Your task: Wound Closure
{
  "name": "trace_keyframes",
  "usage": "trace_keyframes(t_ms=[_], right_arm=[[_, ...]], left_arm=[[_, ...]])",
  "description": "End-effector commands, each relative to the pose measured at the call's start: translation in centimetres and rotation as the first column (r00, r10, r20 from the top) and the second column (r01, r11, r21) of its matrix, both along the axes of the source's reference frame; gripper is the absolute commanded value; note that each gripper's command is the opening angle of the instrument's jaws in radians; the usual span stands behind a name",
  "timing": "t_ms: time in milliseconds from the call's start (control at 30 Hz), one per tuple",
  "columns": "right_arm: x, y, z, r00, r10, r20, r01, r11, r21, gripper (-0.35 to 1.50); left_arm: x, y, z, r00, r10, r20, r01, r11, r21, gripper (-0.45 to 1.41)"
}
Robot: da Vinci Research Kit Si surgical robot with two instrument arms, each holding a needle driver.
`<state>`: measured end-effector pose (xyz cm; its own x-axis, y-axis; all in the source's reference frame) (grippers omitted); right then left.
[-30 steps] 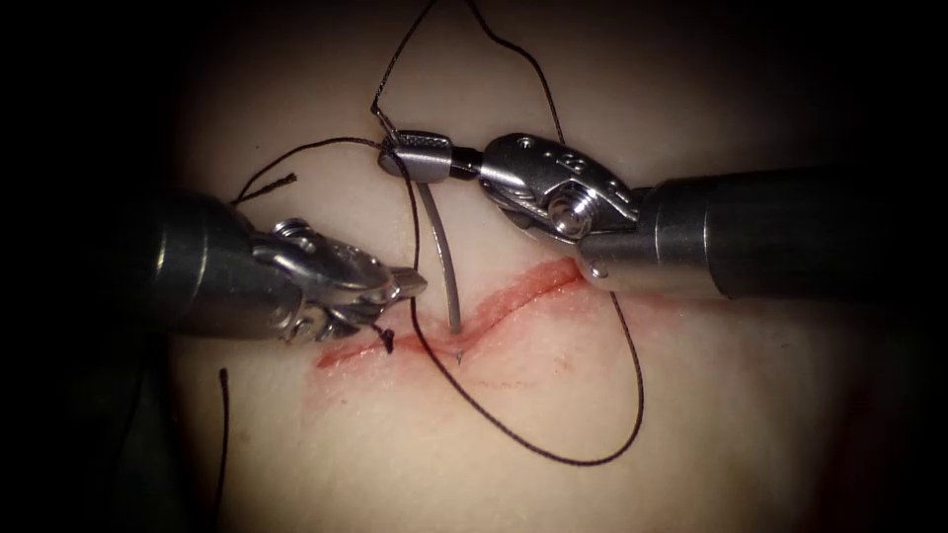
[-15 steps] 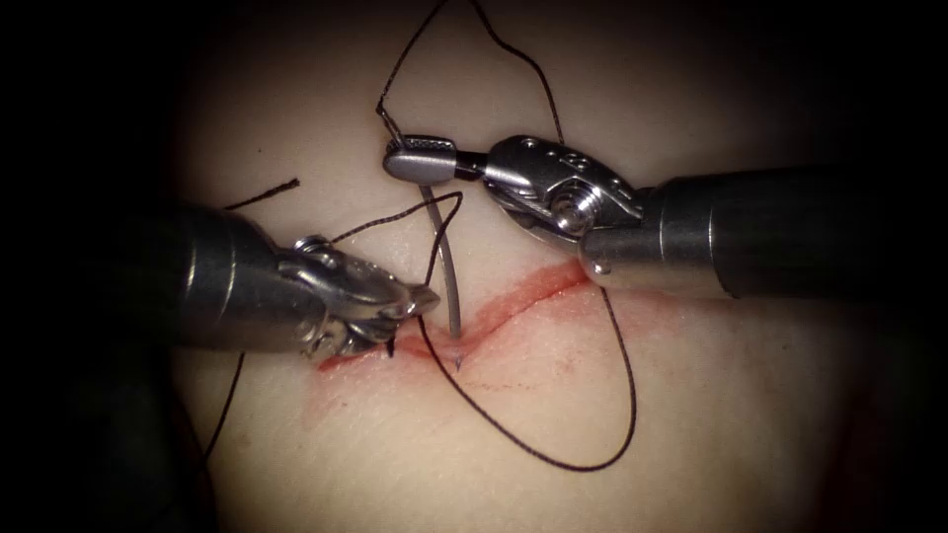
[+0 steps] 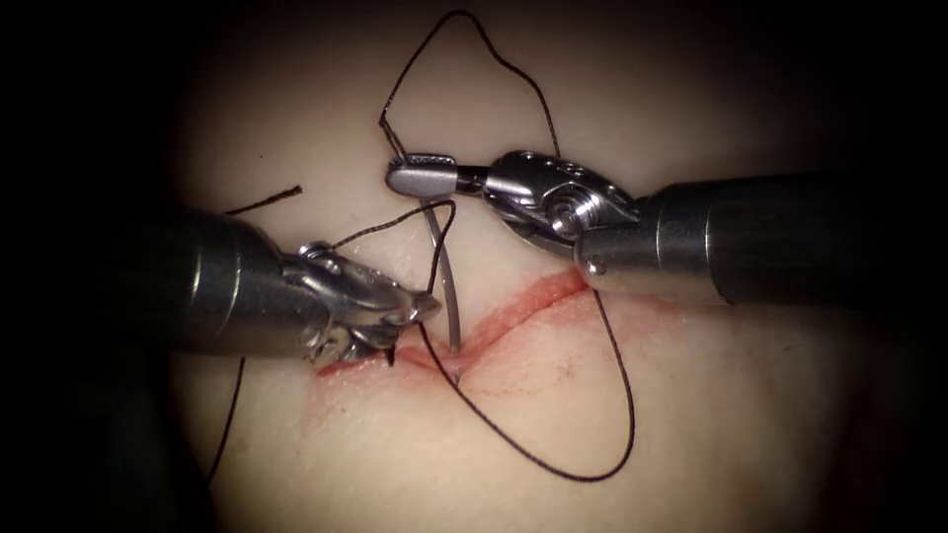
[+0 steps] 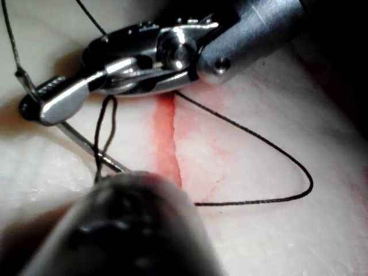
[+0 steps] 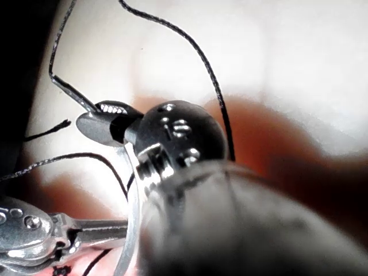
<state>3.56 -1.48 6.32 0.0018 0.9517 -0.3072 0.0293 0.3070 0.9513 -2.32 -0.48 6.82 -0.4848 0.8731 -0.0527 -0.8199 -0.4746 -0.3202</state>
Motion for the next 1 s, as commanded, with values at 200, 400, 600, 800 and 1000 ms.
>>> trace_keyframes(t_ms=[200, 400, 600, 800, 1000], right_arm=[[0.08, -0.02, -0.02, 1.0, -0.006, 0.0, 0.006, 0.999, 0.036, -0.35], [0.08, -0.03, -0.01, 1.0, -0.008, 0.004, 0.008, 0.999, 0.053, -0.35], [0.09, -0.06, 0.04, 1.0, -0.005, 0.011, 0.004, 0.998, 0.065, -0.35], [0.08, -0.1, 0.08, 1.0, -0.009, 0.013, 0.007, 0.995, 0.095, -0.35], [0.09, -0.14, 0.06, 1.0, -0.012, 0.013, 0.01, 0.99, 0.141, -0.35]], left_arm=[[-0.05, -0.03, 0.05, 1.0, 0.0, 0.0, 0.0, 1.0, 0.0, -0.45], [-0.06, -0.06, 0.07, 1.0, -0.001, -0.011, 0.001, 1.0, 0.004, -0.45], [-0.07, -0.11, 0.1, 1.0, 0.002, -0.014, -0.002, 1.0, 0.017, -0.45], [-0.08, -0.12, 0.1, 1.0, 0.002, -0.015, -0.002, 1.0, 0.02, -0.45], [-0.08, -0.13, 0.1, 1.0, 0.003, -0.017, -0.002, 1.0, 0.022, -0.45]])
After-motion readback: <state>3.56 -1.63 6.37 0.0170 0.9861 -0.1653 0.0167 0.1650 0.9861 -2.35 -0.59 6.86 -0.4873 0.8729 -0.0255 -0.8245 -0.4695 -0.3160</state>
